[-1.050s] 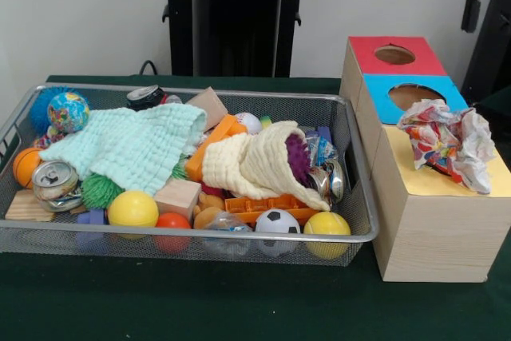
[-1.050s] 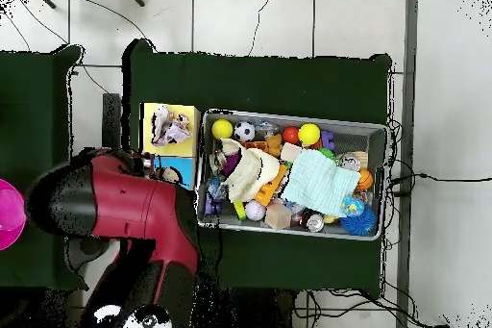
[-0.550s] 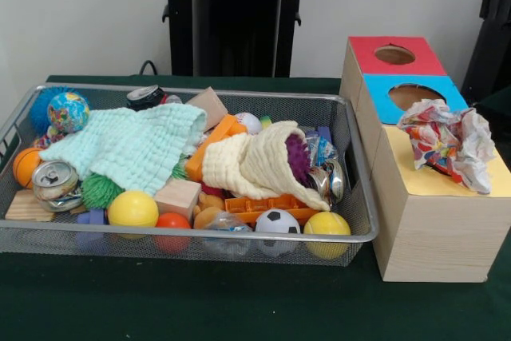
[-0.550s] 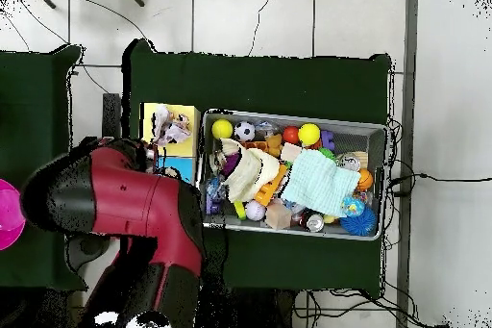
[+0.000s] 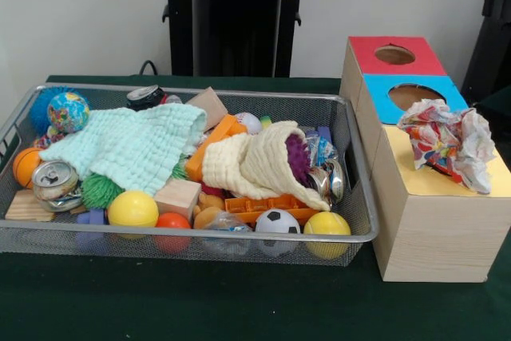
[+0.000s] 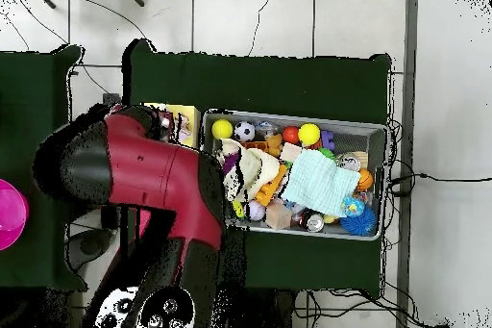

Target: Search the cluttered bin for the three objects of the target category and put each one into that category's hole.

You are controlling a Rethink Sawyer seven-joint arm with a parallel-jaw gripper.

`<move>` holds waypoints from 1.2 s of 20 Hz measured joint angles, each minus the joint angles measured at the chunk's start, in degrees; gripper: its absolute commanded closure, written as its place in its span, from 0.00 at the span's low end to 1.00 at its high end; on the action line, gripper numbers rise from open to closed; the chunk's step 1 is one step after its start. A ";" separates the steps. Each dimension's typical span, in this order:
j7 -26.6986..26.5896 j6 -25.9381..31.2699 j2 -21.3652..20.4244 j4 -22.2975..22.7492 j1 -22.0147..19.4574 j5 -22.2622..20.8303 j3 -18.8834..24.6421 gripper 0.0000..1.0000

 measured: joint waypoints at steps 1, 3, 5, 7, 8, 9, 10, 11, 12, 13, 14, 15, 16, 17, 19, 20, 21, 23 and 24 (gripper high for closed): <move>0.00 0.01 0.21 -0.29 -0.33 -0.02 0.02 1.00; 0.00 0.00 0.78 -0.94 -1.37 -0.05 0.04 1.00; 0.00 0.00 1.29 -1.29 -2.56 -0.15 0.17 1.00; 0.00 -0.05 1.76 -1.36 -3.68 -0.32 0.40 1.00; 0.00 -0.08 1.97 -1.37 -4.21 -0.39 0.55 1.00; 0.00 -0.39 2.25 -1.38 -5.04 -0.64 0.92 1.00; 0.00 -0.82 2.49 -1.37 -5.72 -0.90 1.30 1.00; 0.00 -1.21 2.68 -1.39 -6.12 -1.05 1.54 1.00; 0.00 -1.90 2.96 -1.38 -6.57 -1.25 1.89 1.00; 0.00 -2.59 3.24 -1.38 -7.02 -1.45 2.24 1.00; 0.00 -3.52 3.53 -1.37 -7.36 -1.67 2.62 1.00; 0.00 -4.00 3.67 -1.38 -7.50 -1.79 2.80 1.00; 0.00 -4.98 3.94 -1.38 -7.69 -1.99 3.17 1.00; 0.00 -5.52 4.09 -1.38 -7.74 -2.06 3.33 1.00; 0.00 -7.18 4.61 -1.38 -7.77 -2.16 3.82 1.00; 0.00 -8.27 4.92 -1.39 -7.73 -2.16 4.19 1.00; 0.00 -8.94 5.16 -1.38 -7.66 -2.19 4.43 1.00; 0.00 -9.52 5.47 -1.39 -7.51 -2.24 4.61 1.00; 0.00 -9.66 5.63 -1.39 -7.41 -2.26 4.67 1.00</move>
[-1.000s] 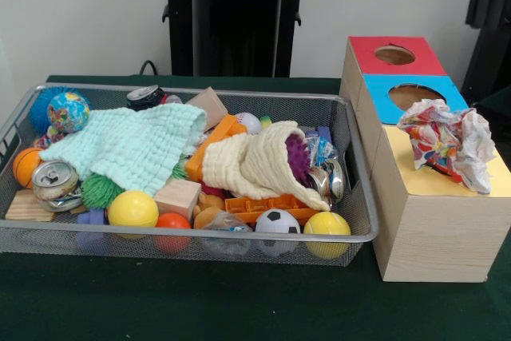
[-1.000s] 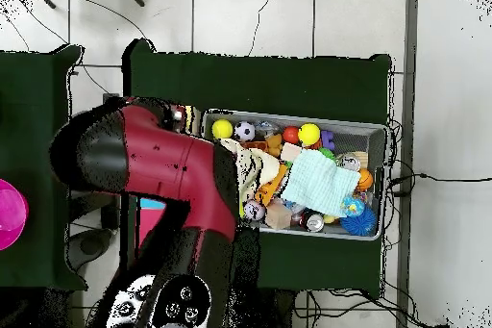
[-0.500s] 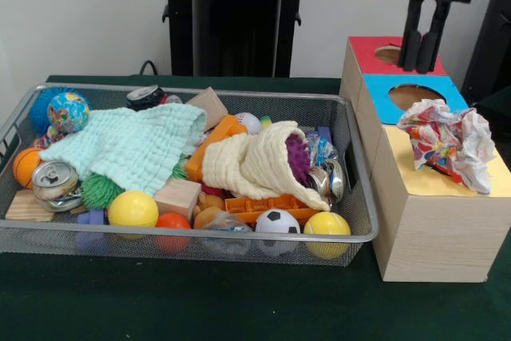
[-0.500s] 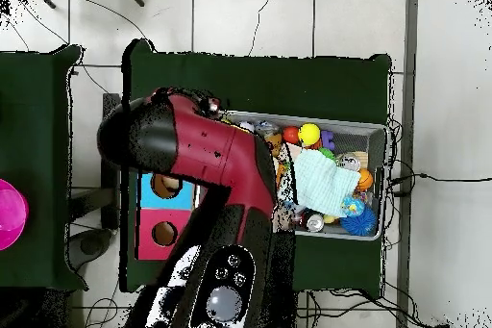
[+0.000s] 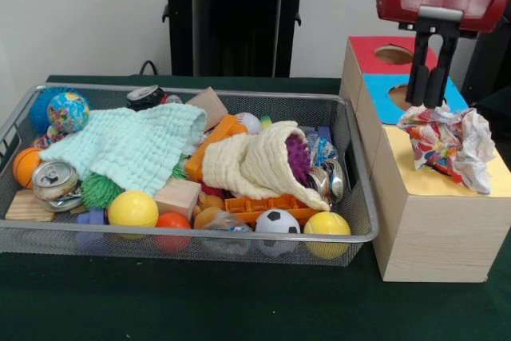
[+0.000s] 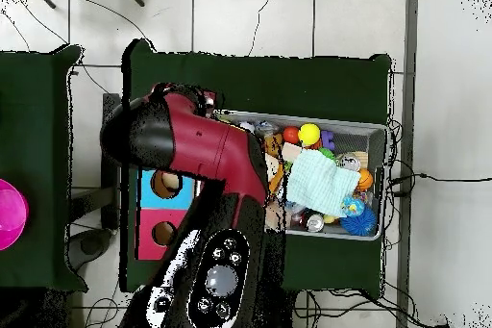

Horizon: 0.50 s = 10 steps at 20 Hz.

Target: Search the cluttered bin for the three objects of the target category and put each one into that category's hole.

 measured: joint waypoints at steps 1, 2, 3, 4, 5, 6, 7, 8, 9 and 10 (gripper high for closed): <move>0.00 -0.06 0.22 -0.01 0.15 0.01 0.10 1.00; 0.00 -0.05 0.35 0.01 0.26 0.00 0.16 1.00; 0.00 -0.05 0.46 0.00 0.38 0.00 0.22 1.00; 0.00 -0.05 0.62 0.00 0.60 0.00 0.31 1.00; 0.00 -0.05 0.68 0.00 0.71 0.00 0.36 1.00; 0.00 -0.06 0.74 0.00 0.81 0.00 0.40 1.00; 0.00 -0.06 0.81 -0.01 0.94 0.01 0.44 1.00; 0.00 -0.11 0.97 -0.01 1.14 0.01 0.44 1.00; 0.00 -0.17 1.17 -0.02 1.31 0.01 0.45 1.00; 0.00 -0.22 1.34 -0.01 1.41 0.01 0.45 1.00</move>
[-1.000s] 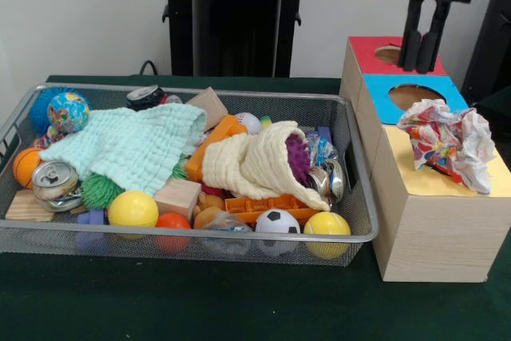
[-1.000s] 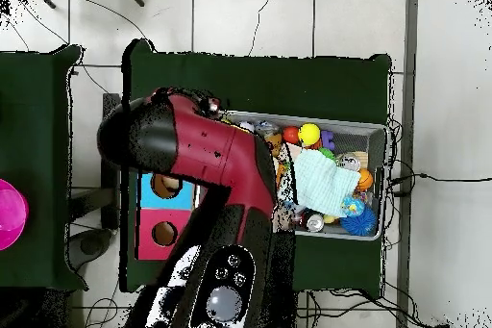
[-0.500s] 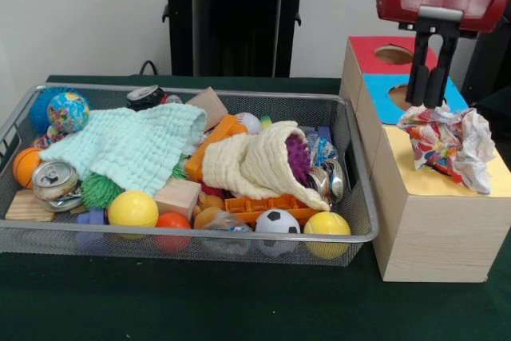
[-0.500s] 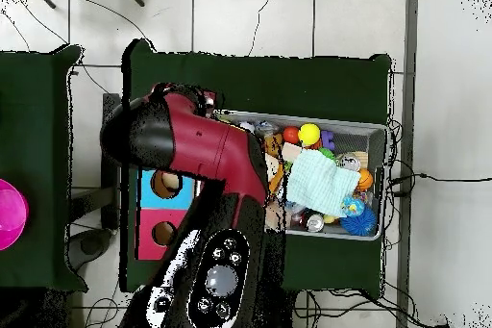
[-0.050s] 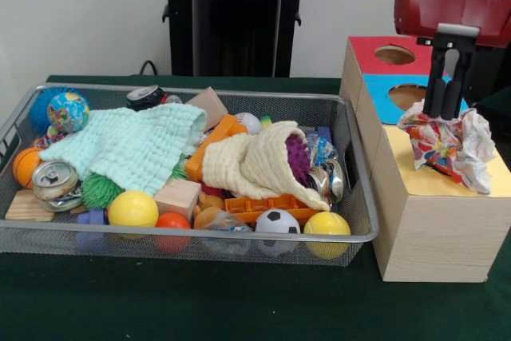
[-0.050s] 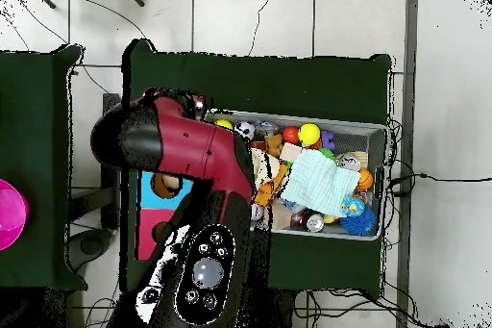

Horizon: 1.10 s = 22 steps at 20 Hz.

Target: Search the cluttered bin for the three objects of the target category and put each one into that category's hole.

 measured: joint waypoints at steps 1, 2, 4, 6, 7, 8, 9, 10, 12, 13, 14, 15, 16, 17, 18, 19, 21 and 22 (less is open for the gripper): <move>0.00 -0.06 0.17 0.00 0.10 0.00 0.00 1.00; 0.00 -0.20 0.36 0.00 0.17 -0.01 0.03 1.00; 0.00 -1.06 0.89 0.00 0.23 -0.04 0.23 1.00; 0.00 -2.21 1.35 0.00 0.22 -0.04 0.37 1.00; 0.00 -2.79 1.54 0.01 0.22 -0.04 0.42 1.00; 0.00 -3.38 1.73 0.01 0.22 -0.04 0.48 1.00; 0.00 -4.24 1.99 0.01 0.23 -0.04 0.59 1.00; 0.00 -5.06 2.21 0.02 0.23 -0.04 0.70 1.00; 0.00 -5.82 2.43 0.02 0.23 -0.05 0.80 1.00; 0.00 -6.47 2.69 0.02 0.26 -0.07 0.81 1.00; 0.00 -6.65 2.82 0.02 0.28 -0.07 0.81 1.00; 0.00 -6.75 3.13 0.02 0.34 -0.06 0.81 1.00; 0.00 -6.75 3.50 0.02 0.45 -0.06 0.81 1.00; 0.00 -6.75 3.75 0.02 0.54 -0.02 0.81 1.00; 0.00 -6.71 4.04 0.02 0.66 -0.02 0.81 1.00; 0.00 -6.66 4.33 0.02 0.79 -0.01 0.81 1.00; 0.00 -6.28 4.71 0.01 1.01 -0.01 0.79 1.00; 0.00 -5.80 4.90 0.01 1.15 -0.01 0.75 1.00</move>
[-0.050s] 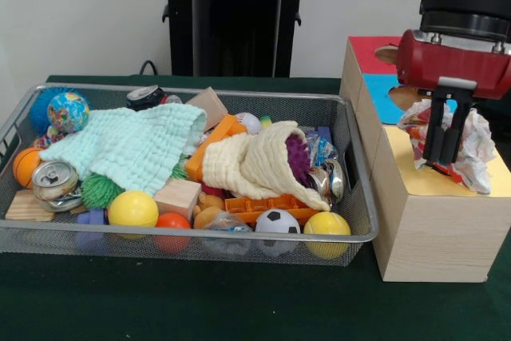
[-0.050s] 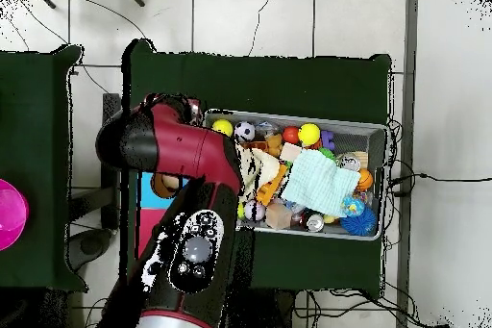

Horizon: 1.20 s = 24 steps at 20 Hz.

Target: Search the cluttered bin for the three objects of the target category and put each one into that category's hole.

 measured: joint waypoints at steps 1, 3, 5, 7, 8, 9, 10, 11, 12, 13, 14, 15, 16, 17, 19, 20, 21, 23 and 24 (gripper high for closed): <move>0.00 0.48 0.19 0.00 0.15 0.01 -0.04 1.00; 0.00 1.48 0.47 0.00 0.40 -0.01 -0.20 1.00; 0.00 3.44 0.99 0.00 0.90 -0.01 -0.50 1.00; 0.00 4.63 1.34 0.00 1.26 0.01 -0.61 1.00; 0.00 5.01 1.43 0.00 1.40 0.01 -0.62 1.00; 0.00 5.27 1.49 0.00 1.51 0.01 -0.61 1.00; 0.00 5.82 1.65 0.00 1.82 0.01 -0.65 1.00; 0.00 6.06 1.73 0.00 2.02 0.01 -0.68 1.00; 0.00 6.17 1.76 0.00 2.15 0.01 -0.70 1.00; 0.00 6.28 1.79 0.00 2.29 0.01 -0.72 1.00; 0.00 6.33 1.84 0.00 2.55 0.01 -0.74 1.00; 0.00 6.33 1.85 0.00 2.72 0.02 -0.74 1.00; 0.00 6.32 1.84 -0.01 2.84 0.05 -0.74 1.00; 0.00 6.32 1.84 -0.01 2.95 0.08 -0.74 1.00; 0.00 6.33 1.85 0.00 3.03 0.19 -0.74 1.00; 0.00 6.32 1.85 -0.01 3.05 0.25 -0.74 1.00; 0.00 6.32 1.85 -0.01 3.03 0.42 -0.74 1.00; 0.00 6.33 1.87 0.00 3.04 0.55 -0.74 1.00; 0.00 6.33 1.91 -0.01 3.04 0.63 -0.74 1.00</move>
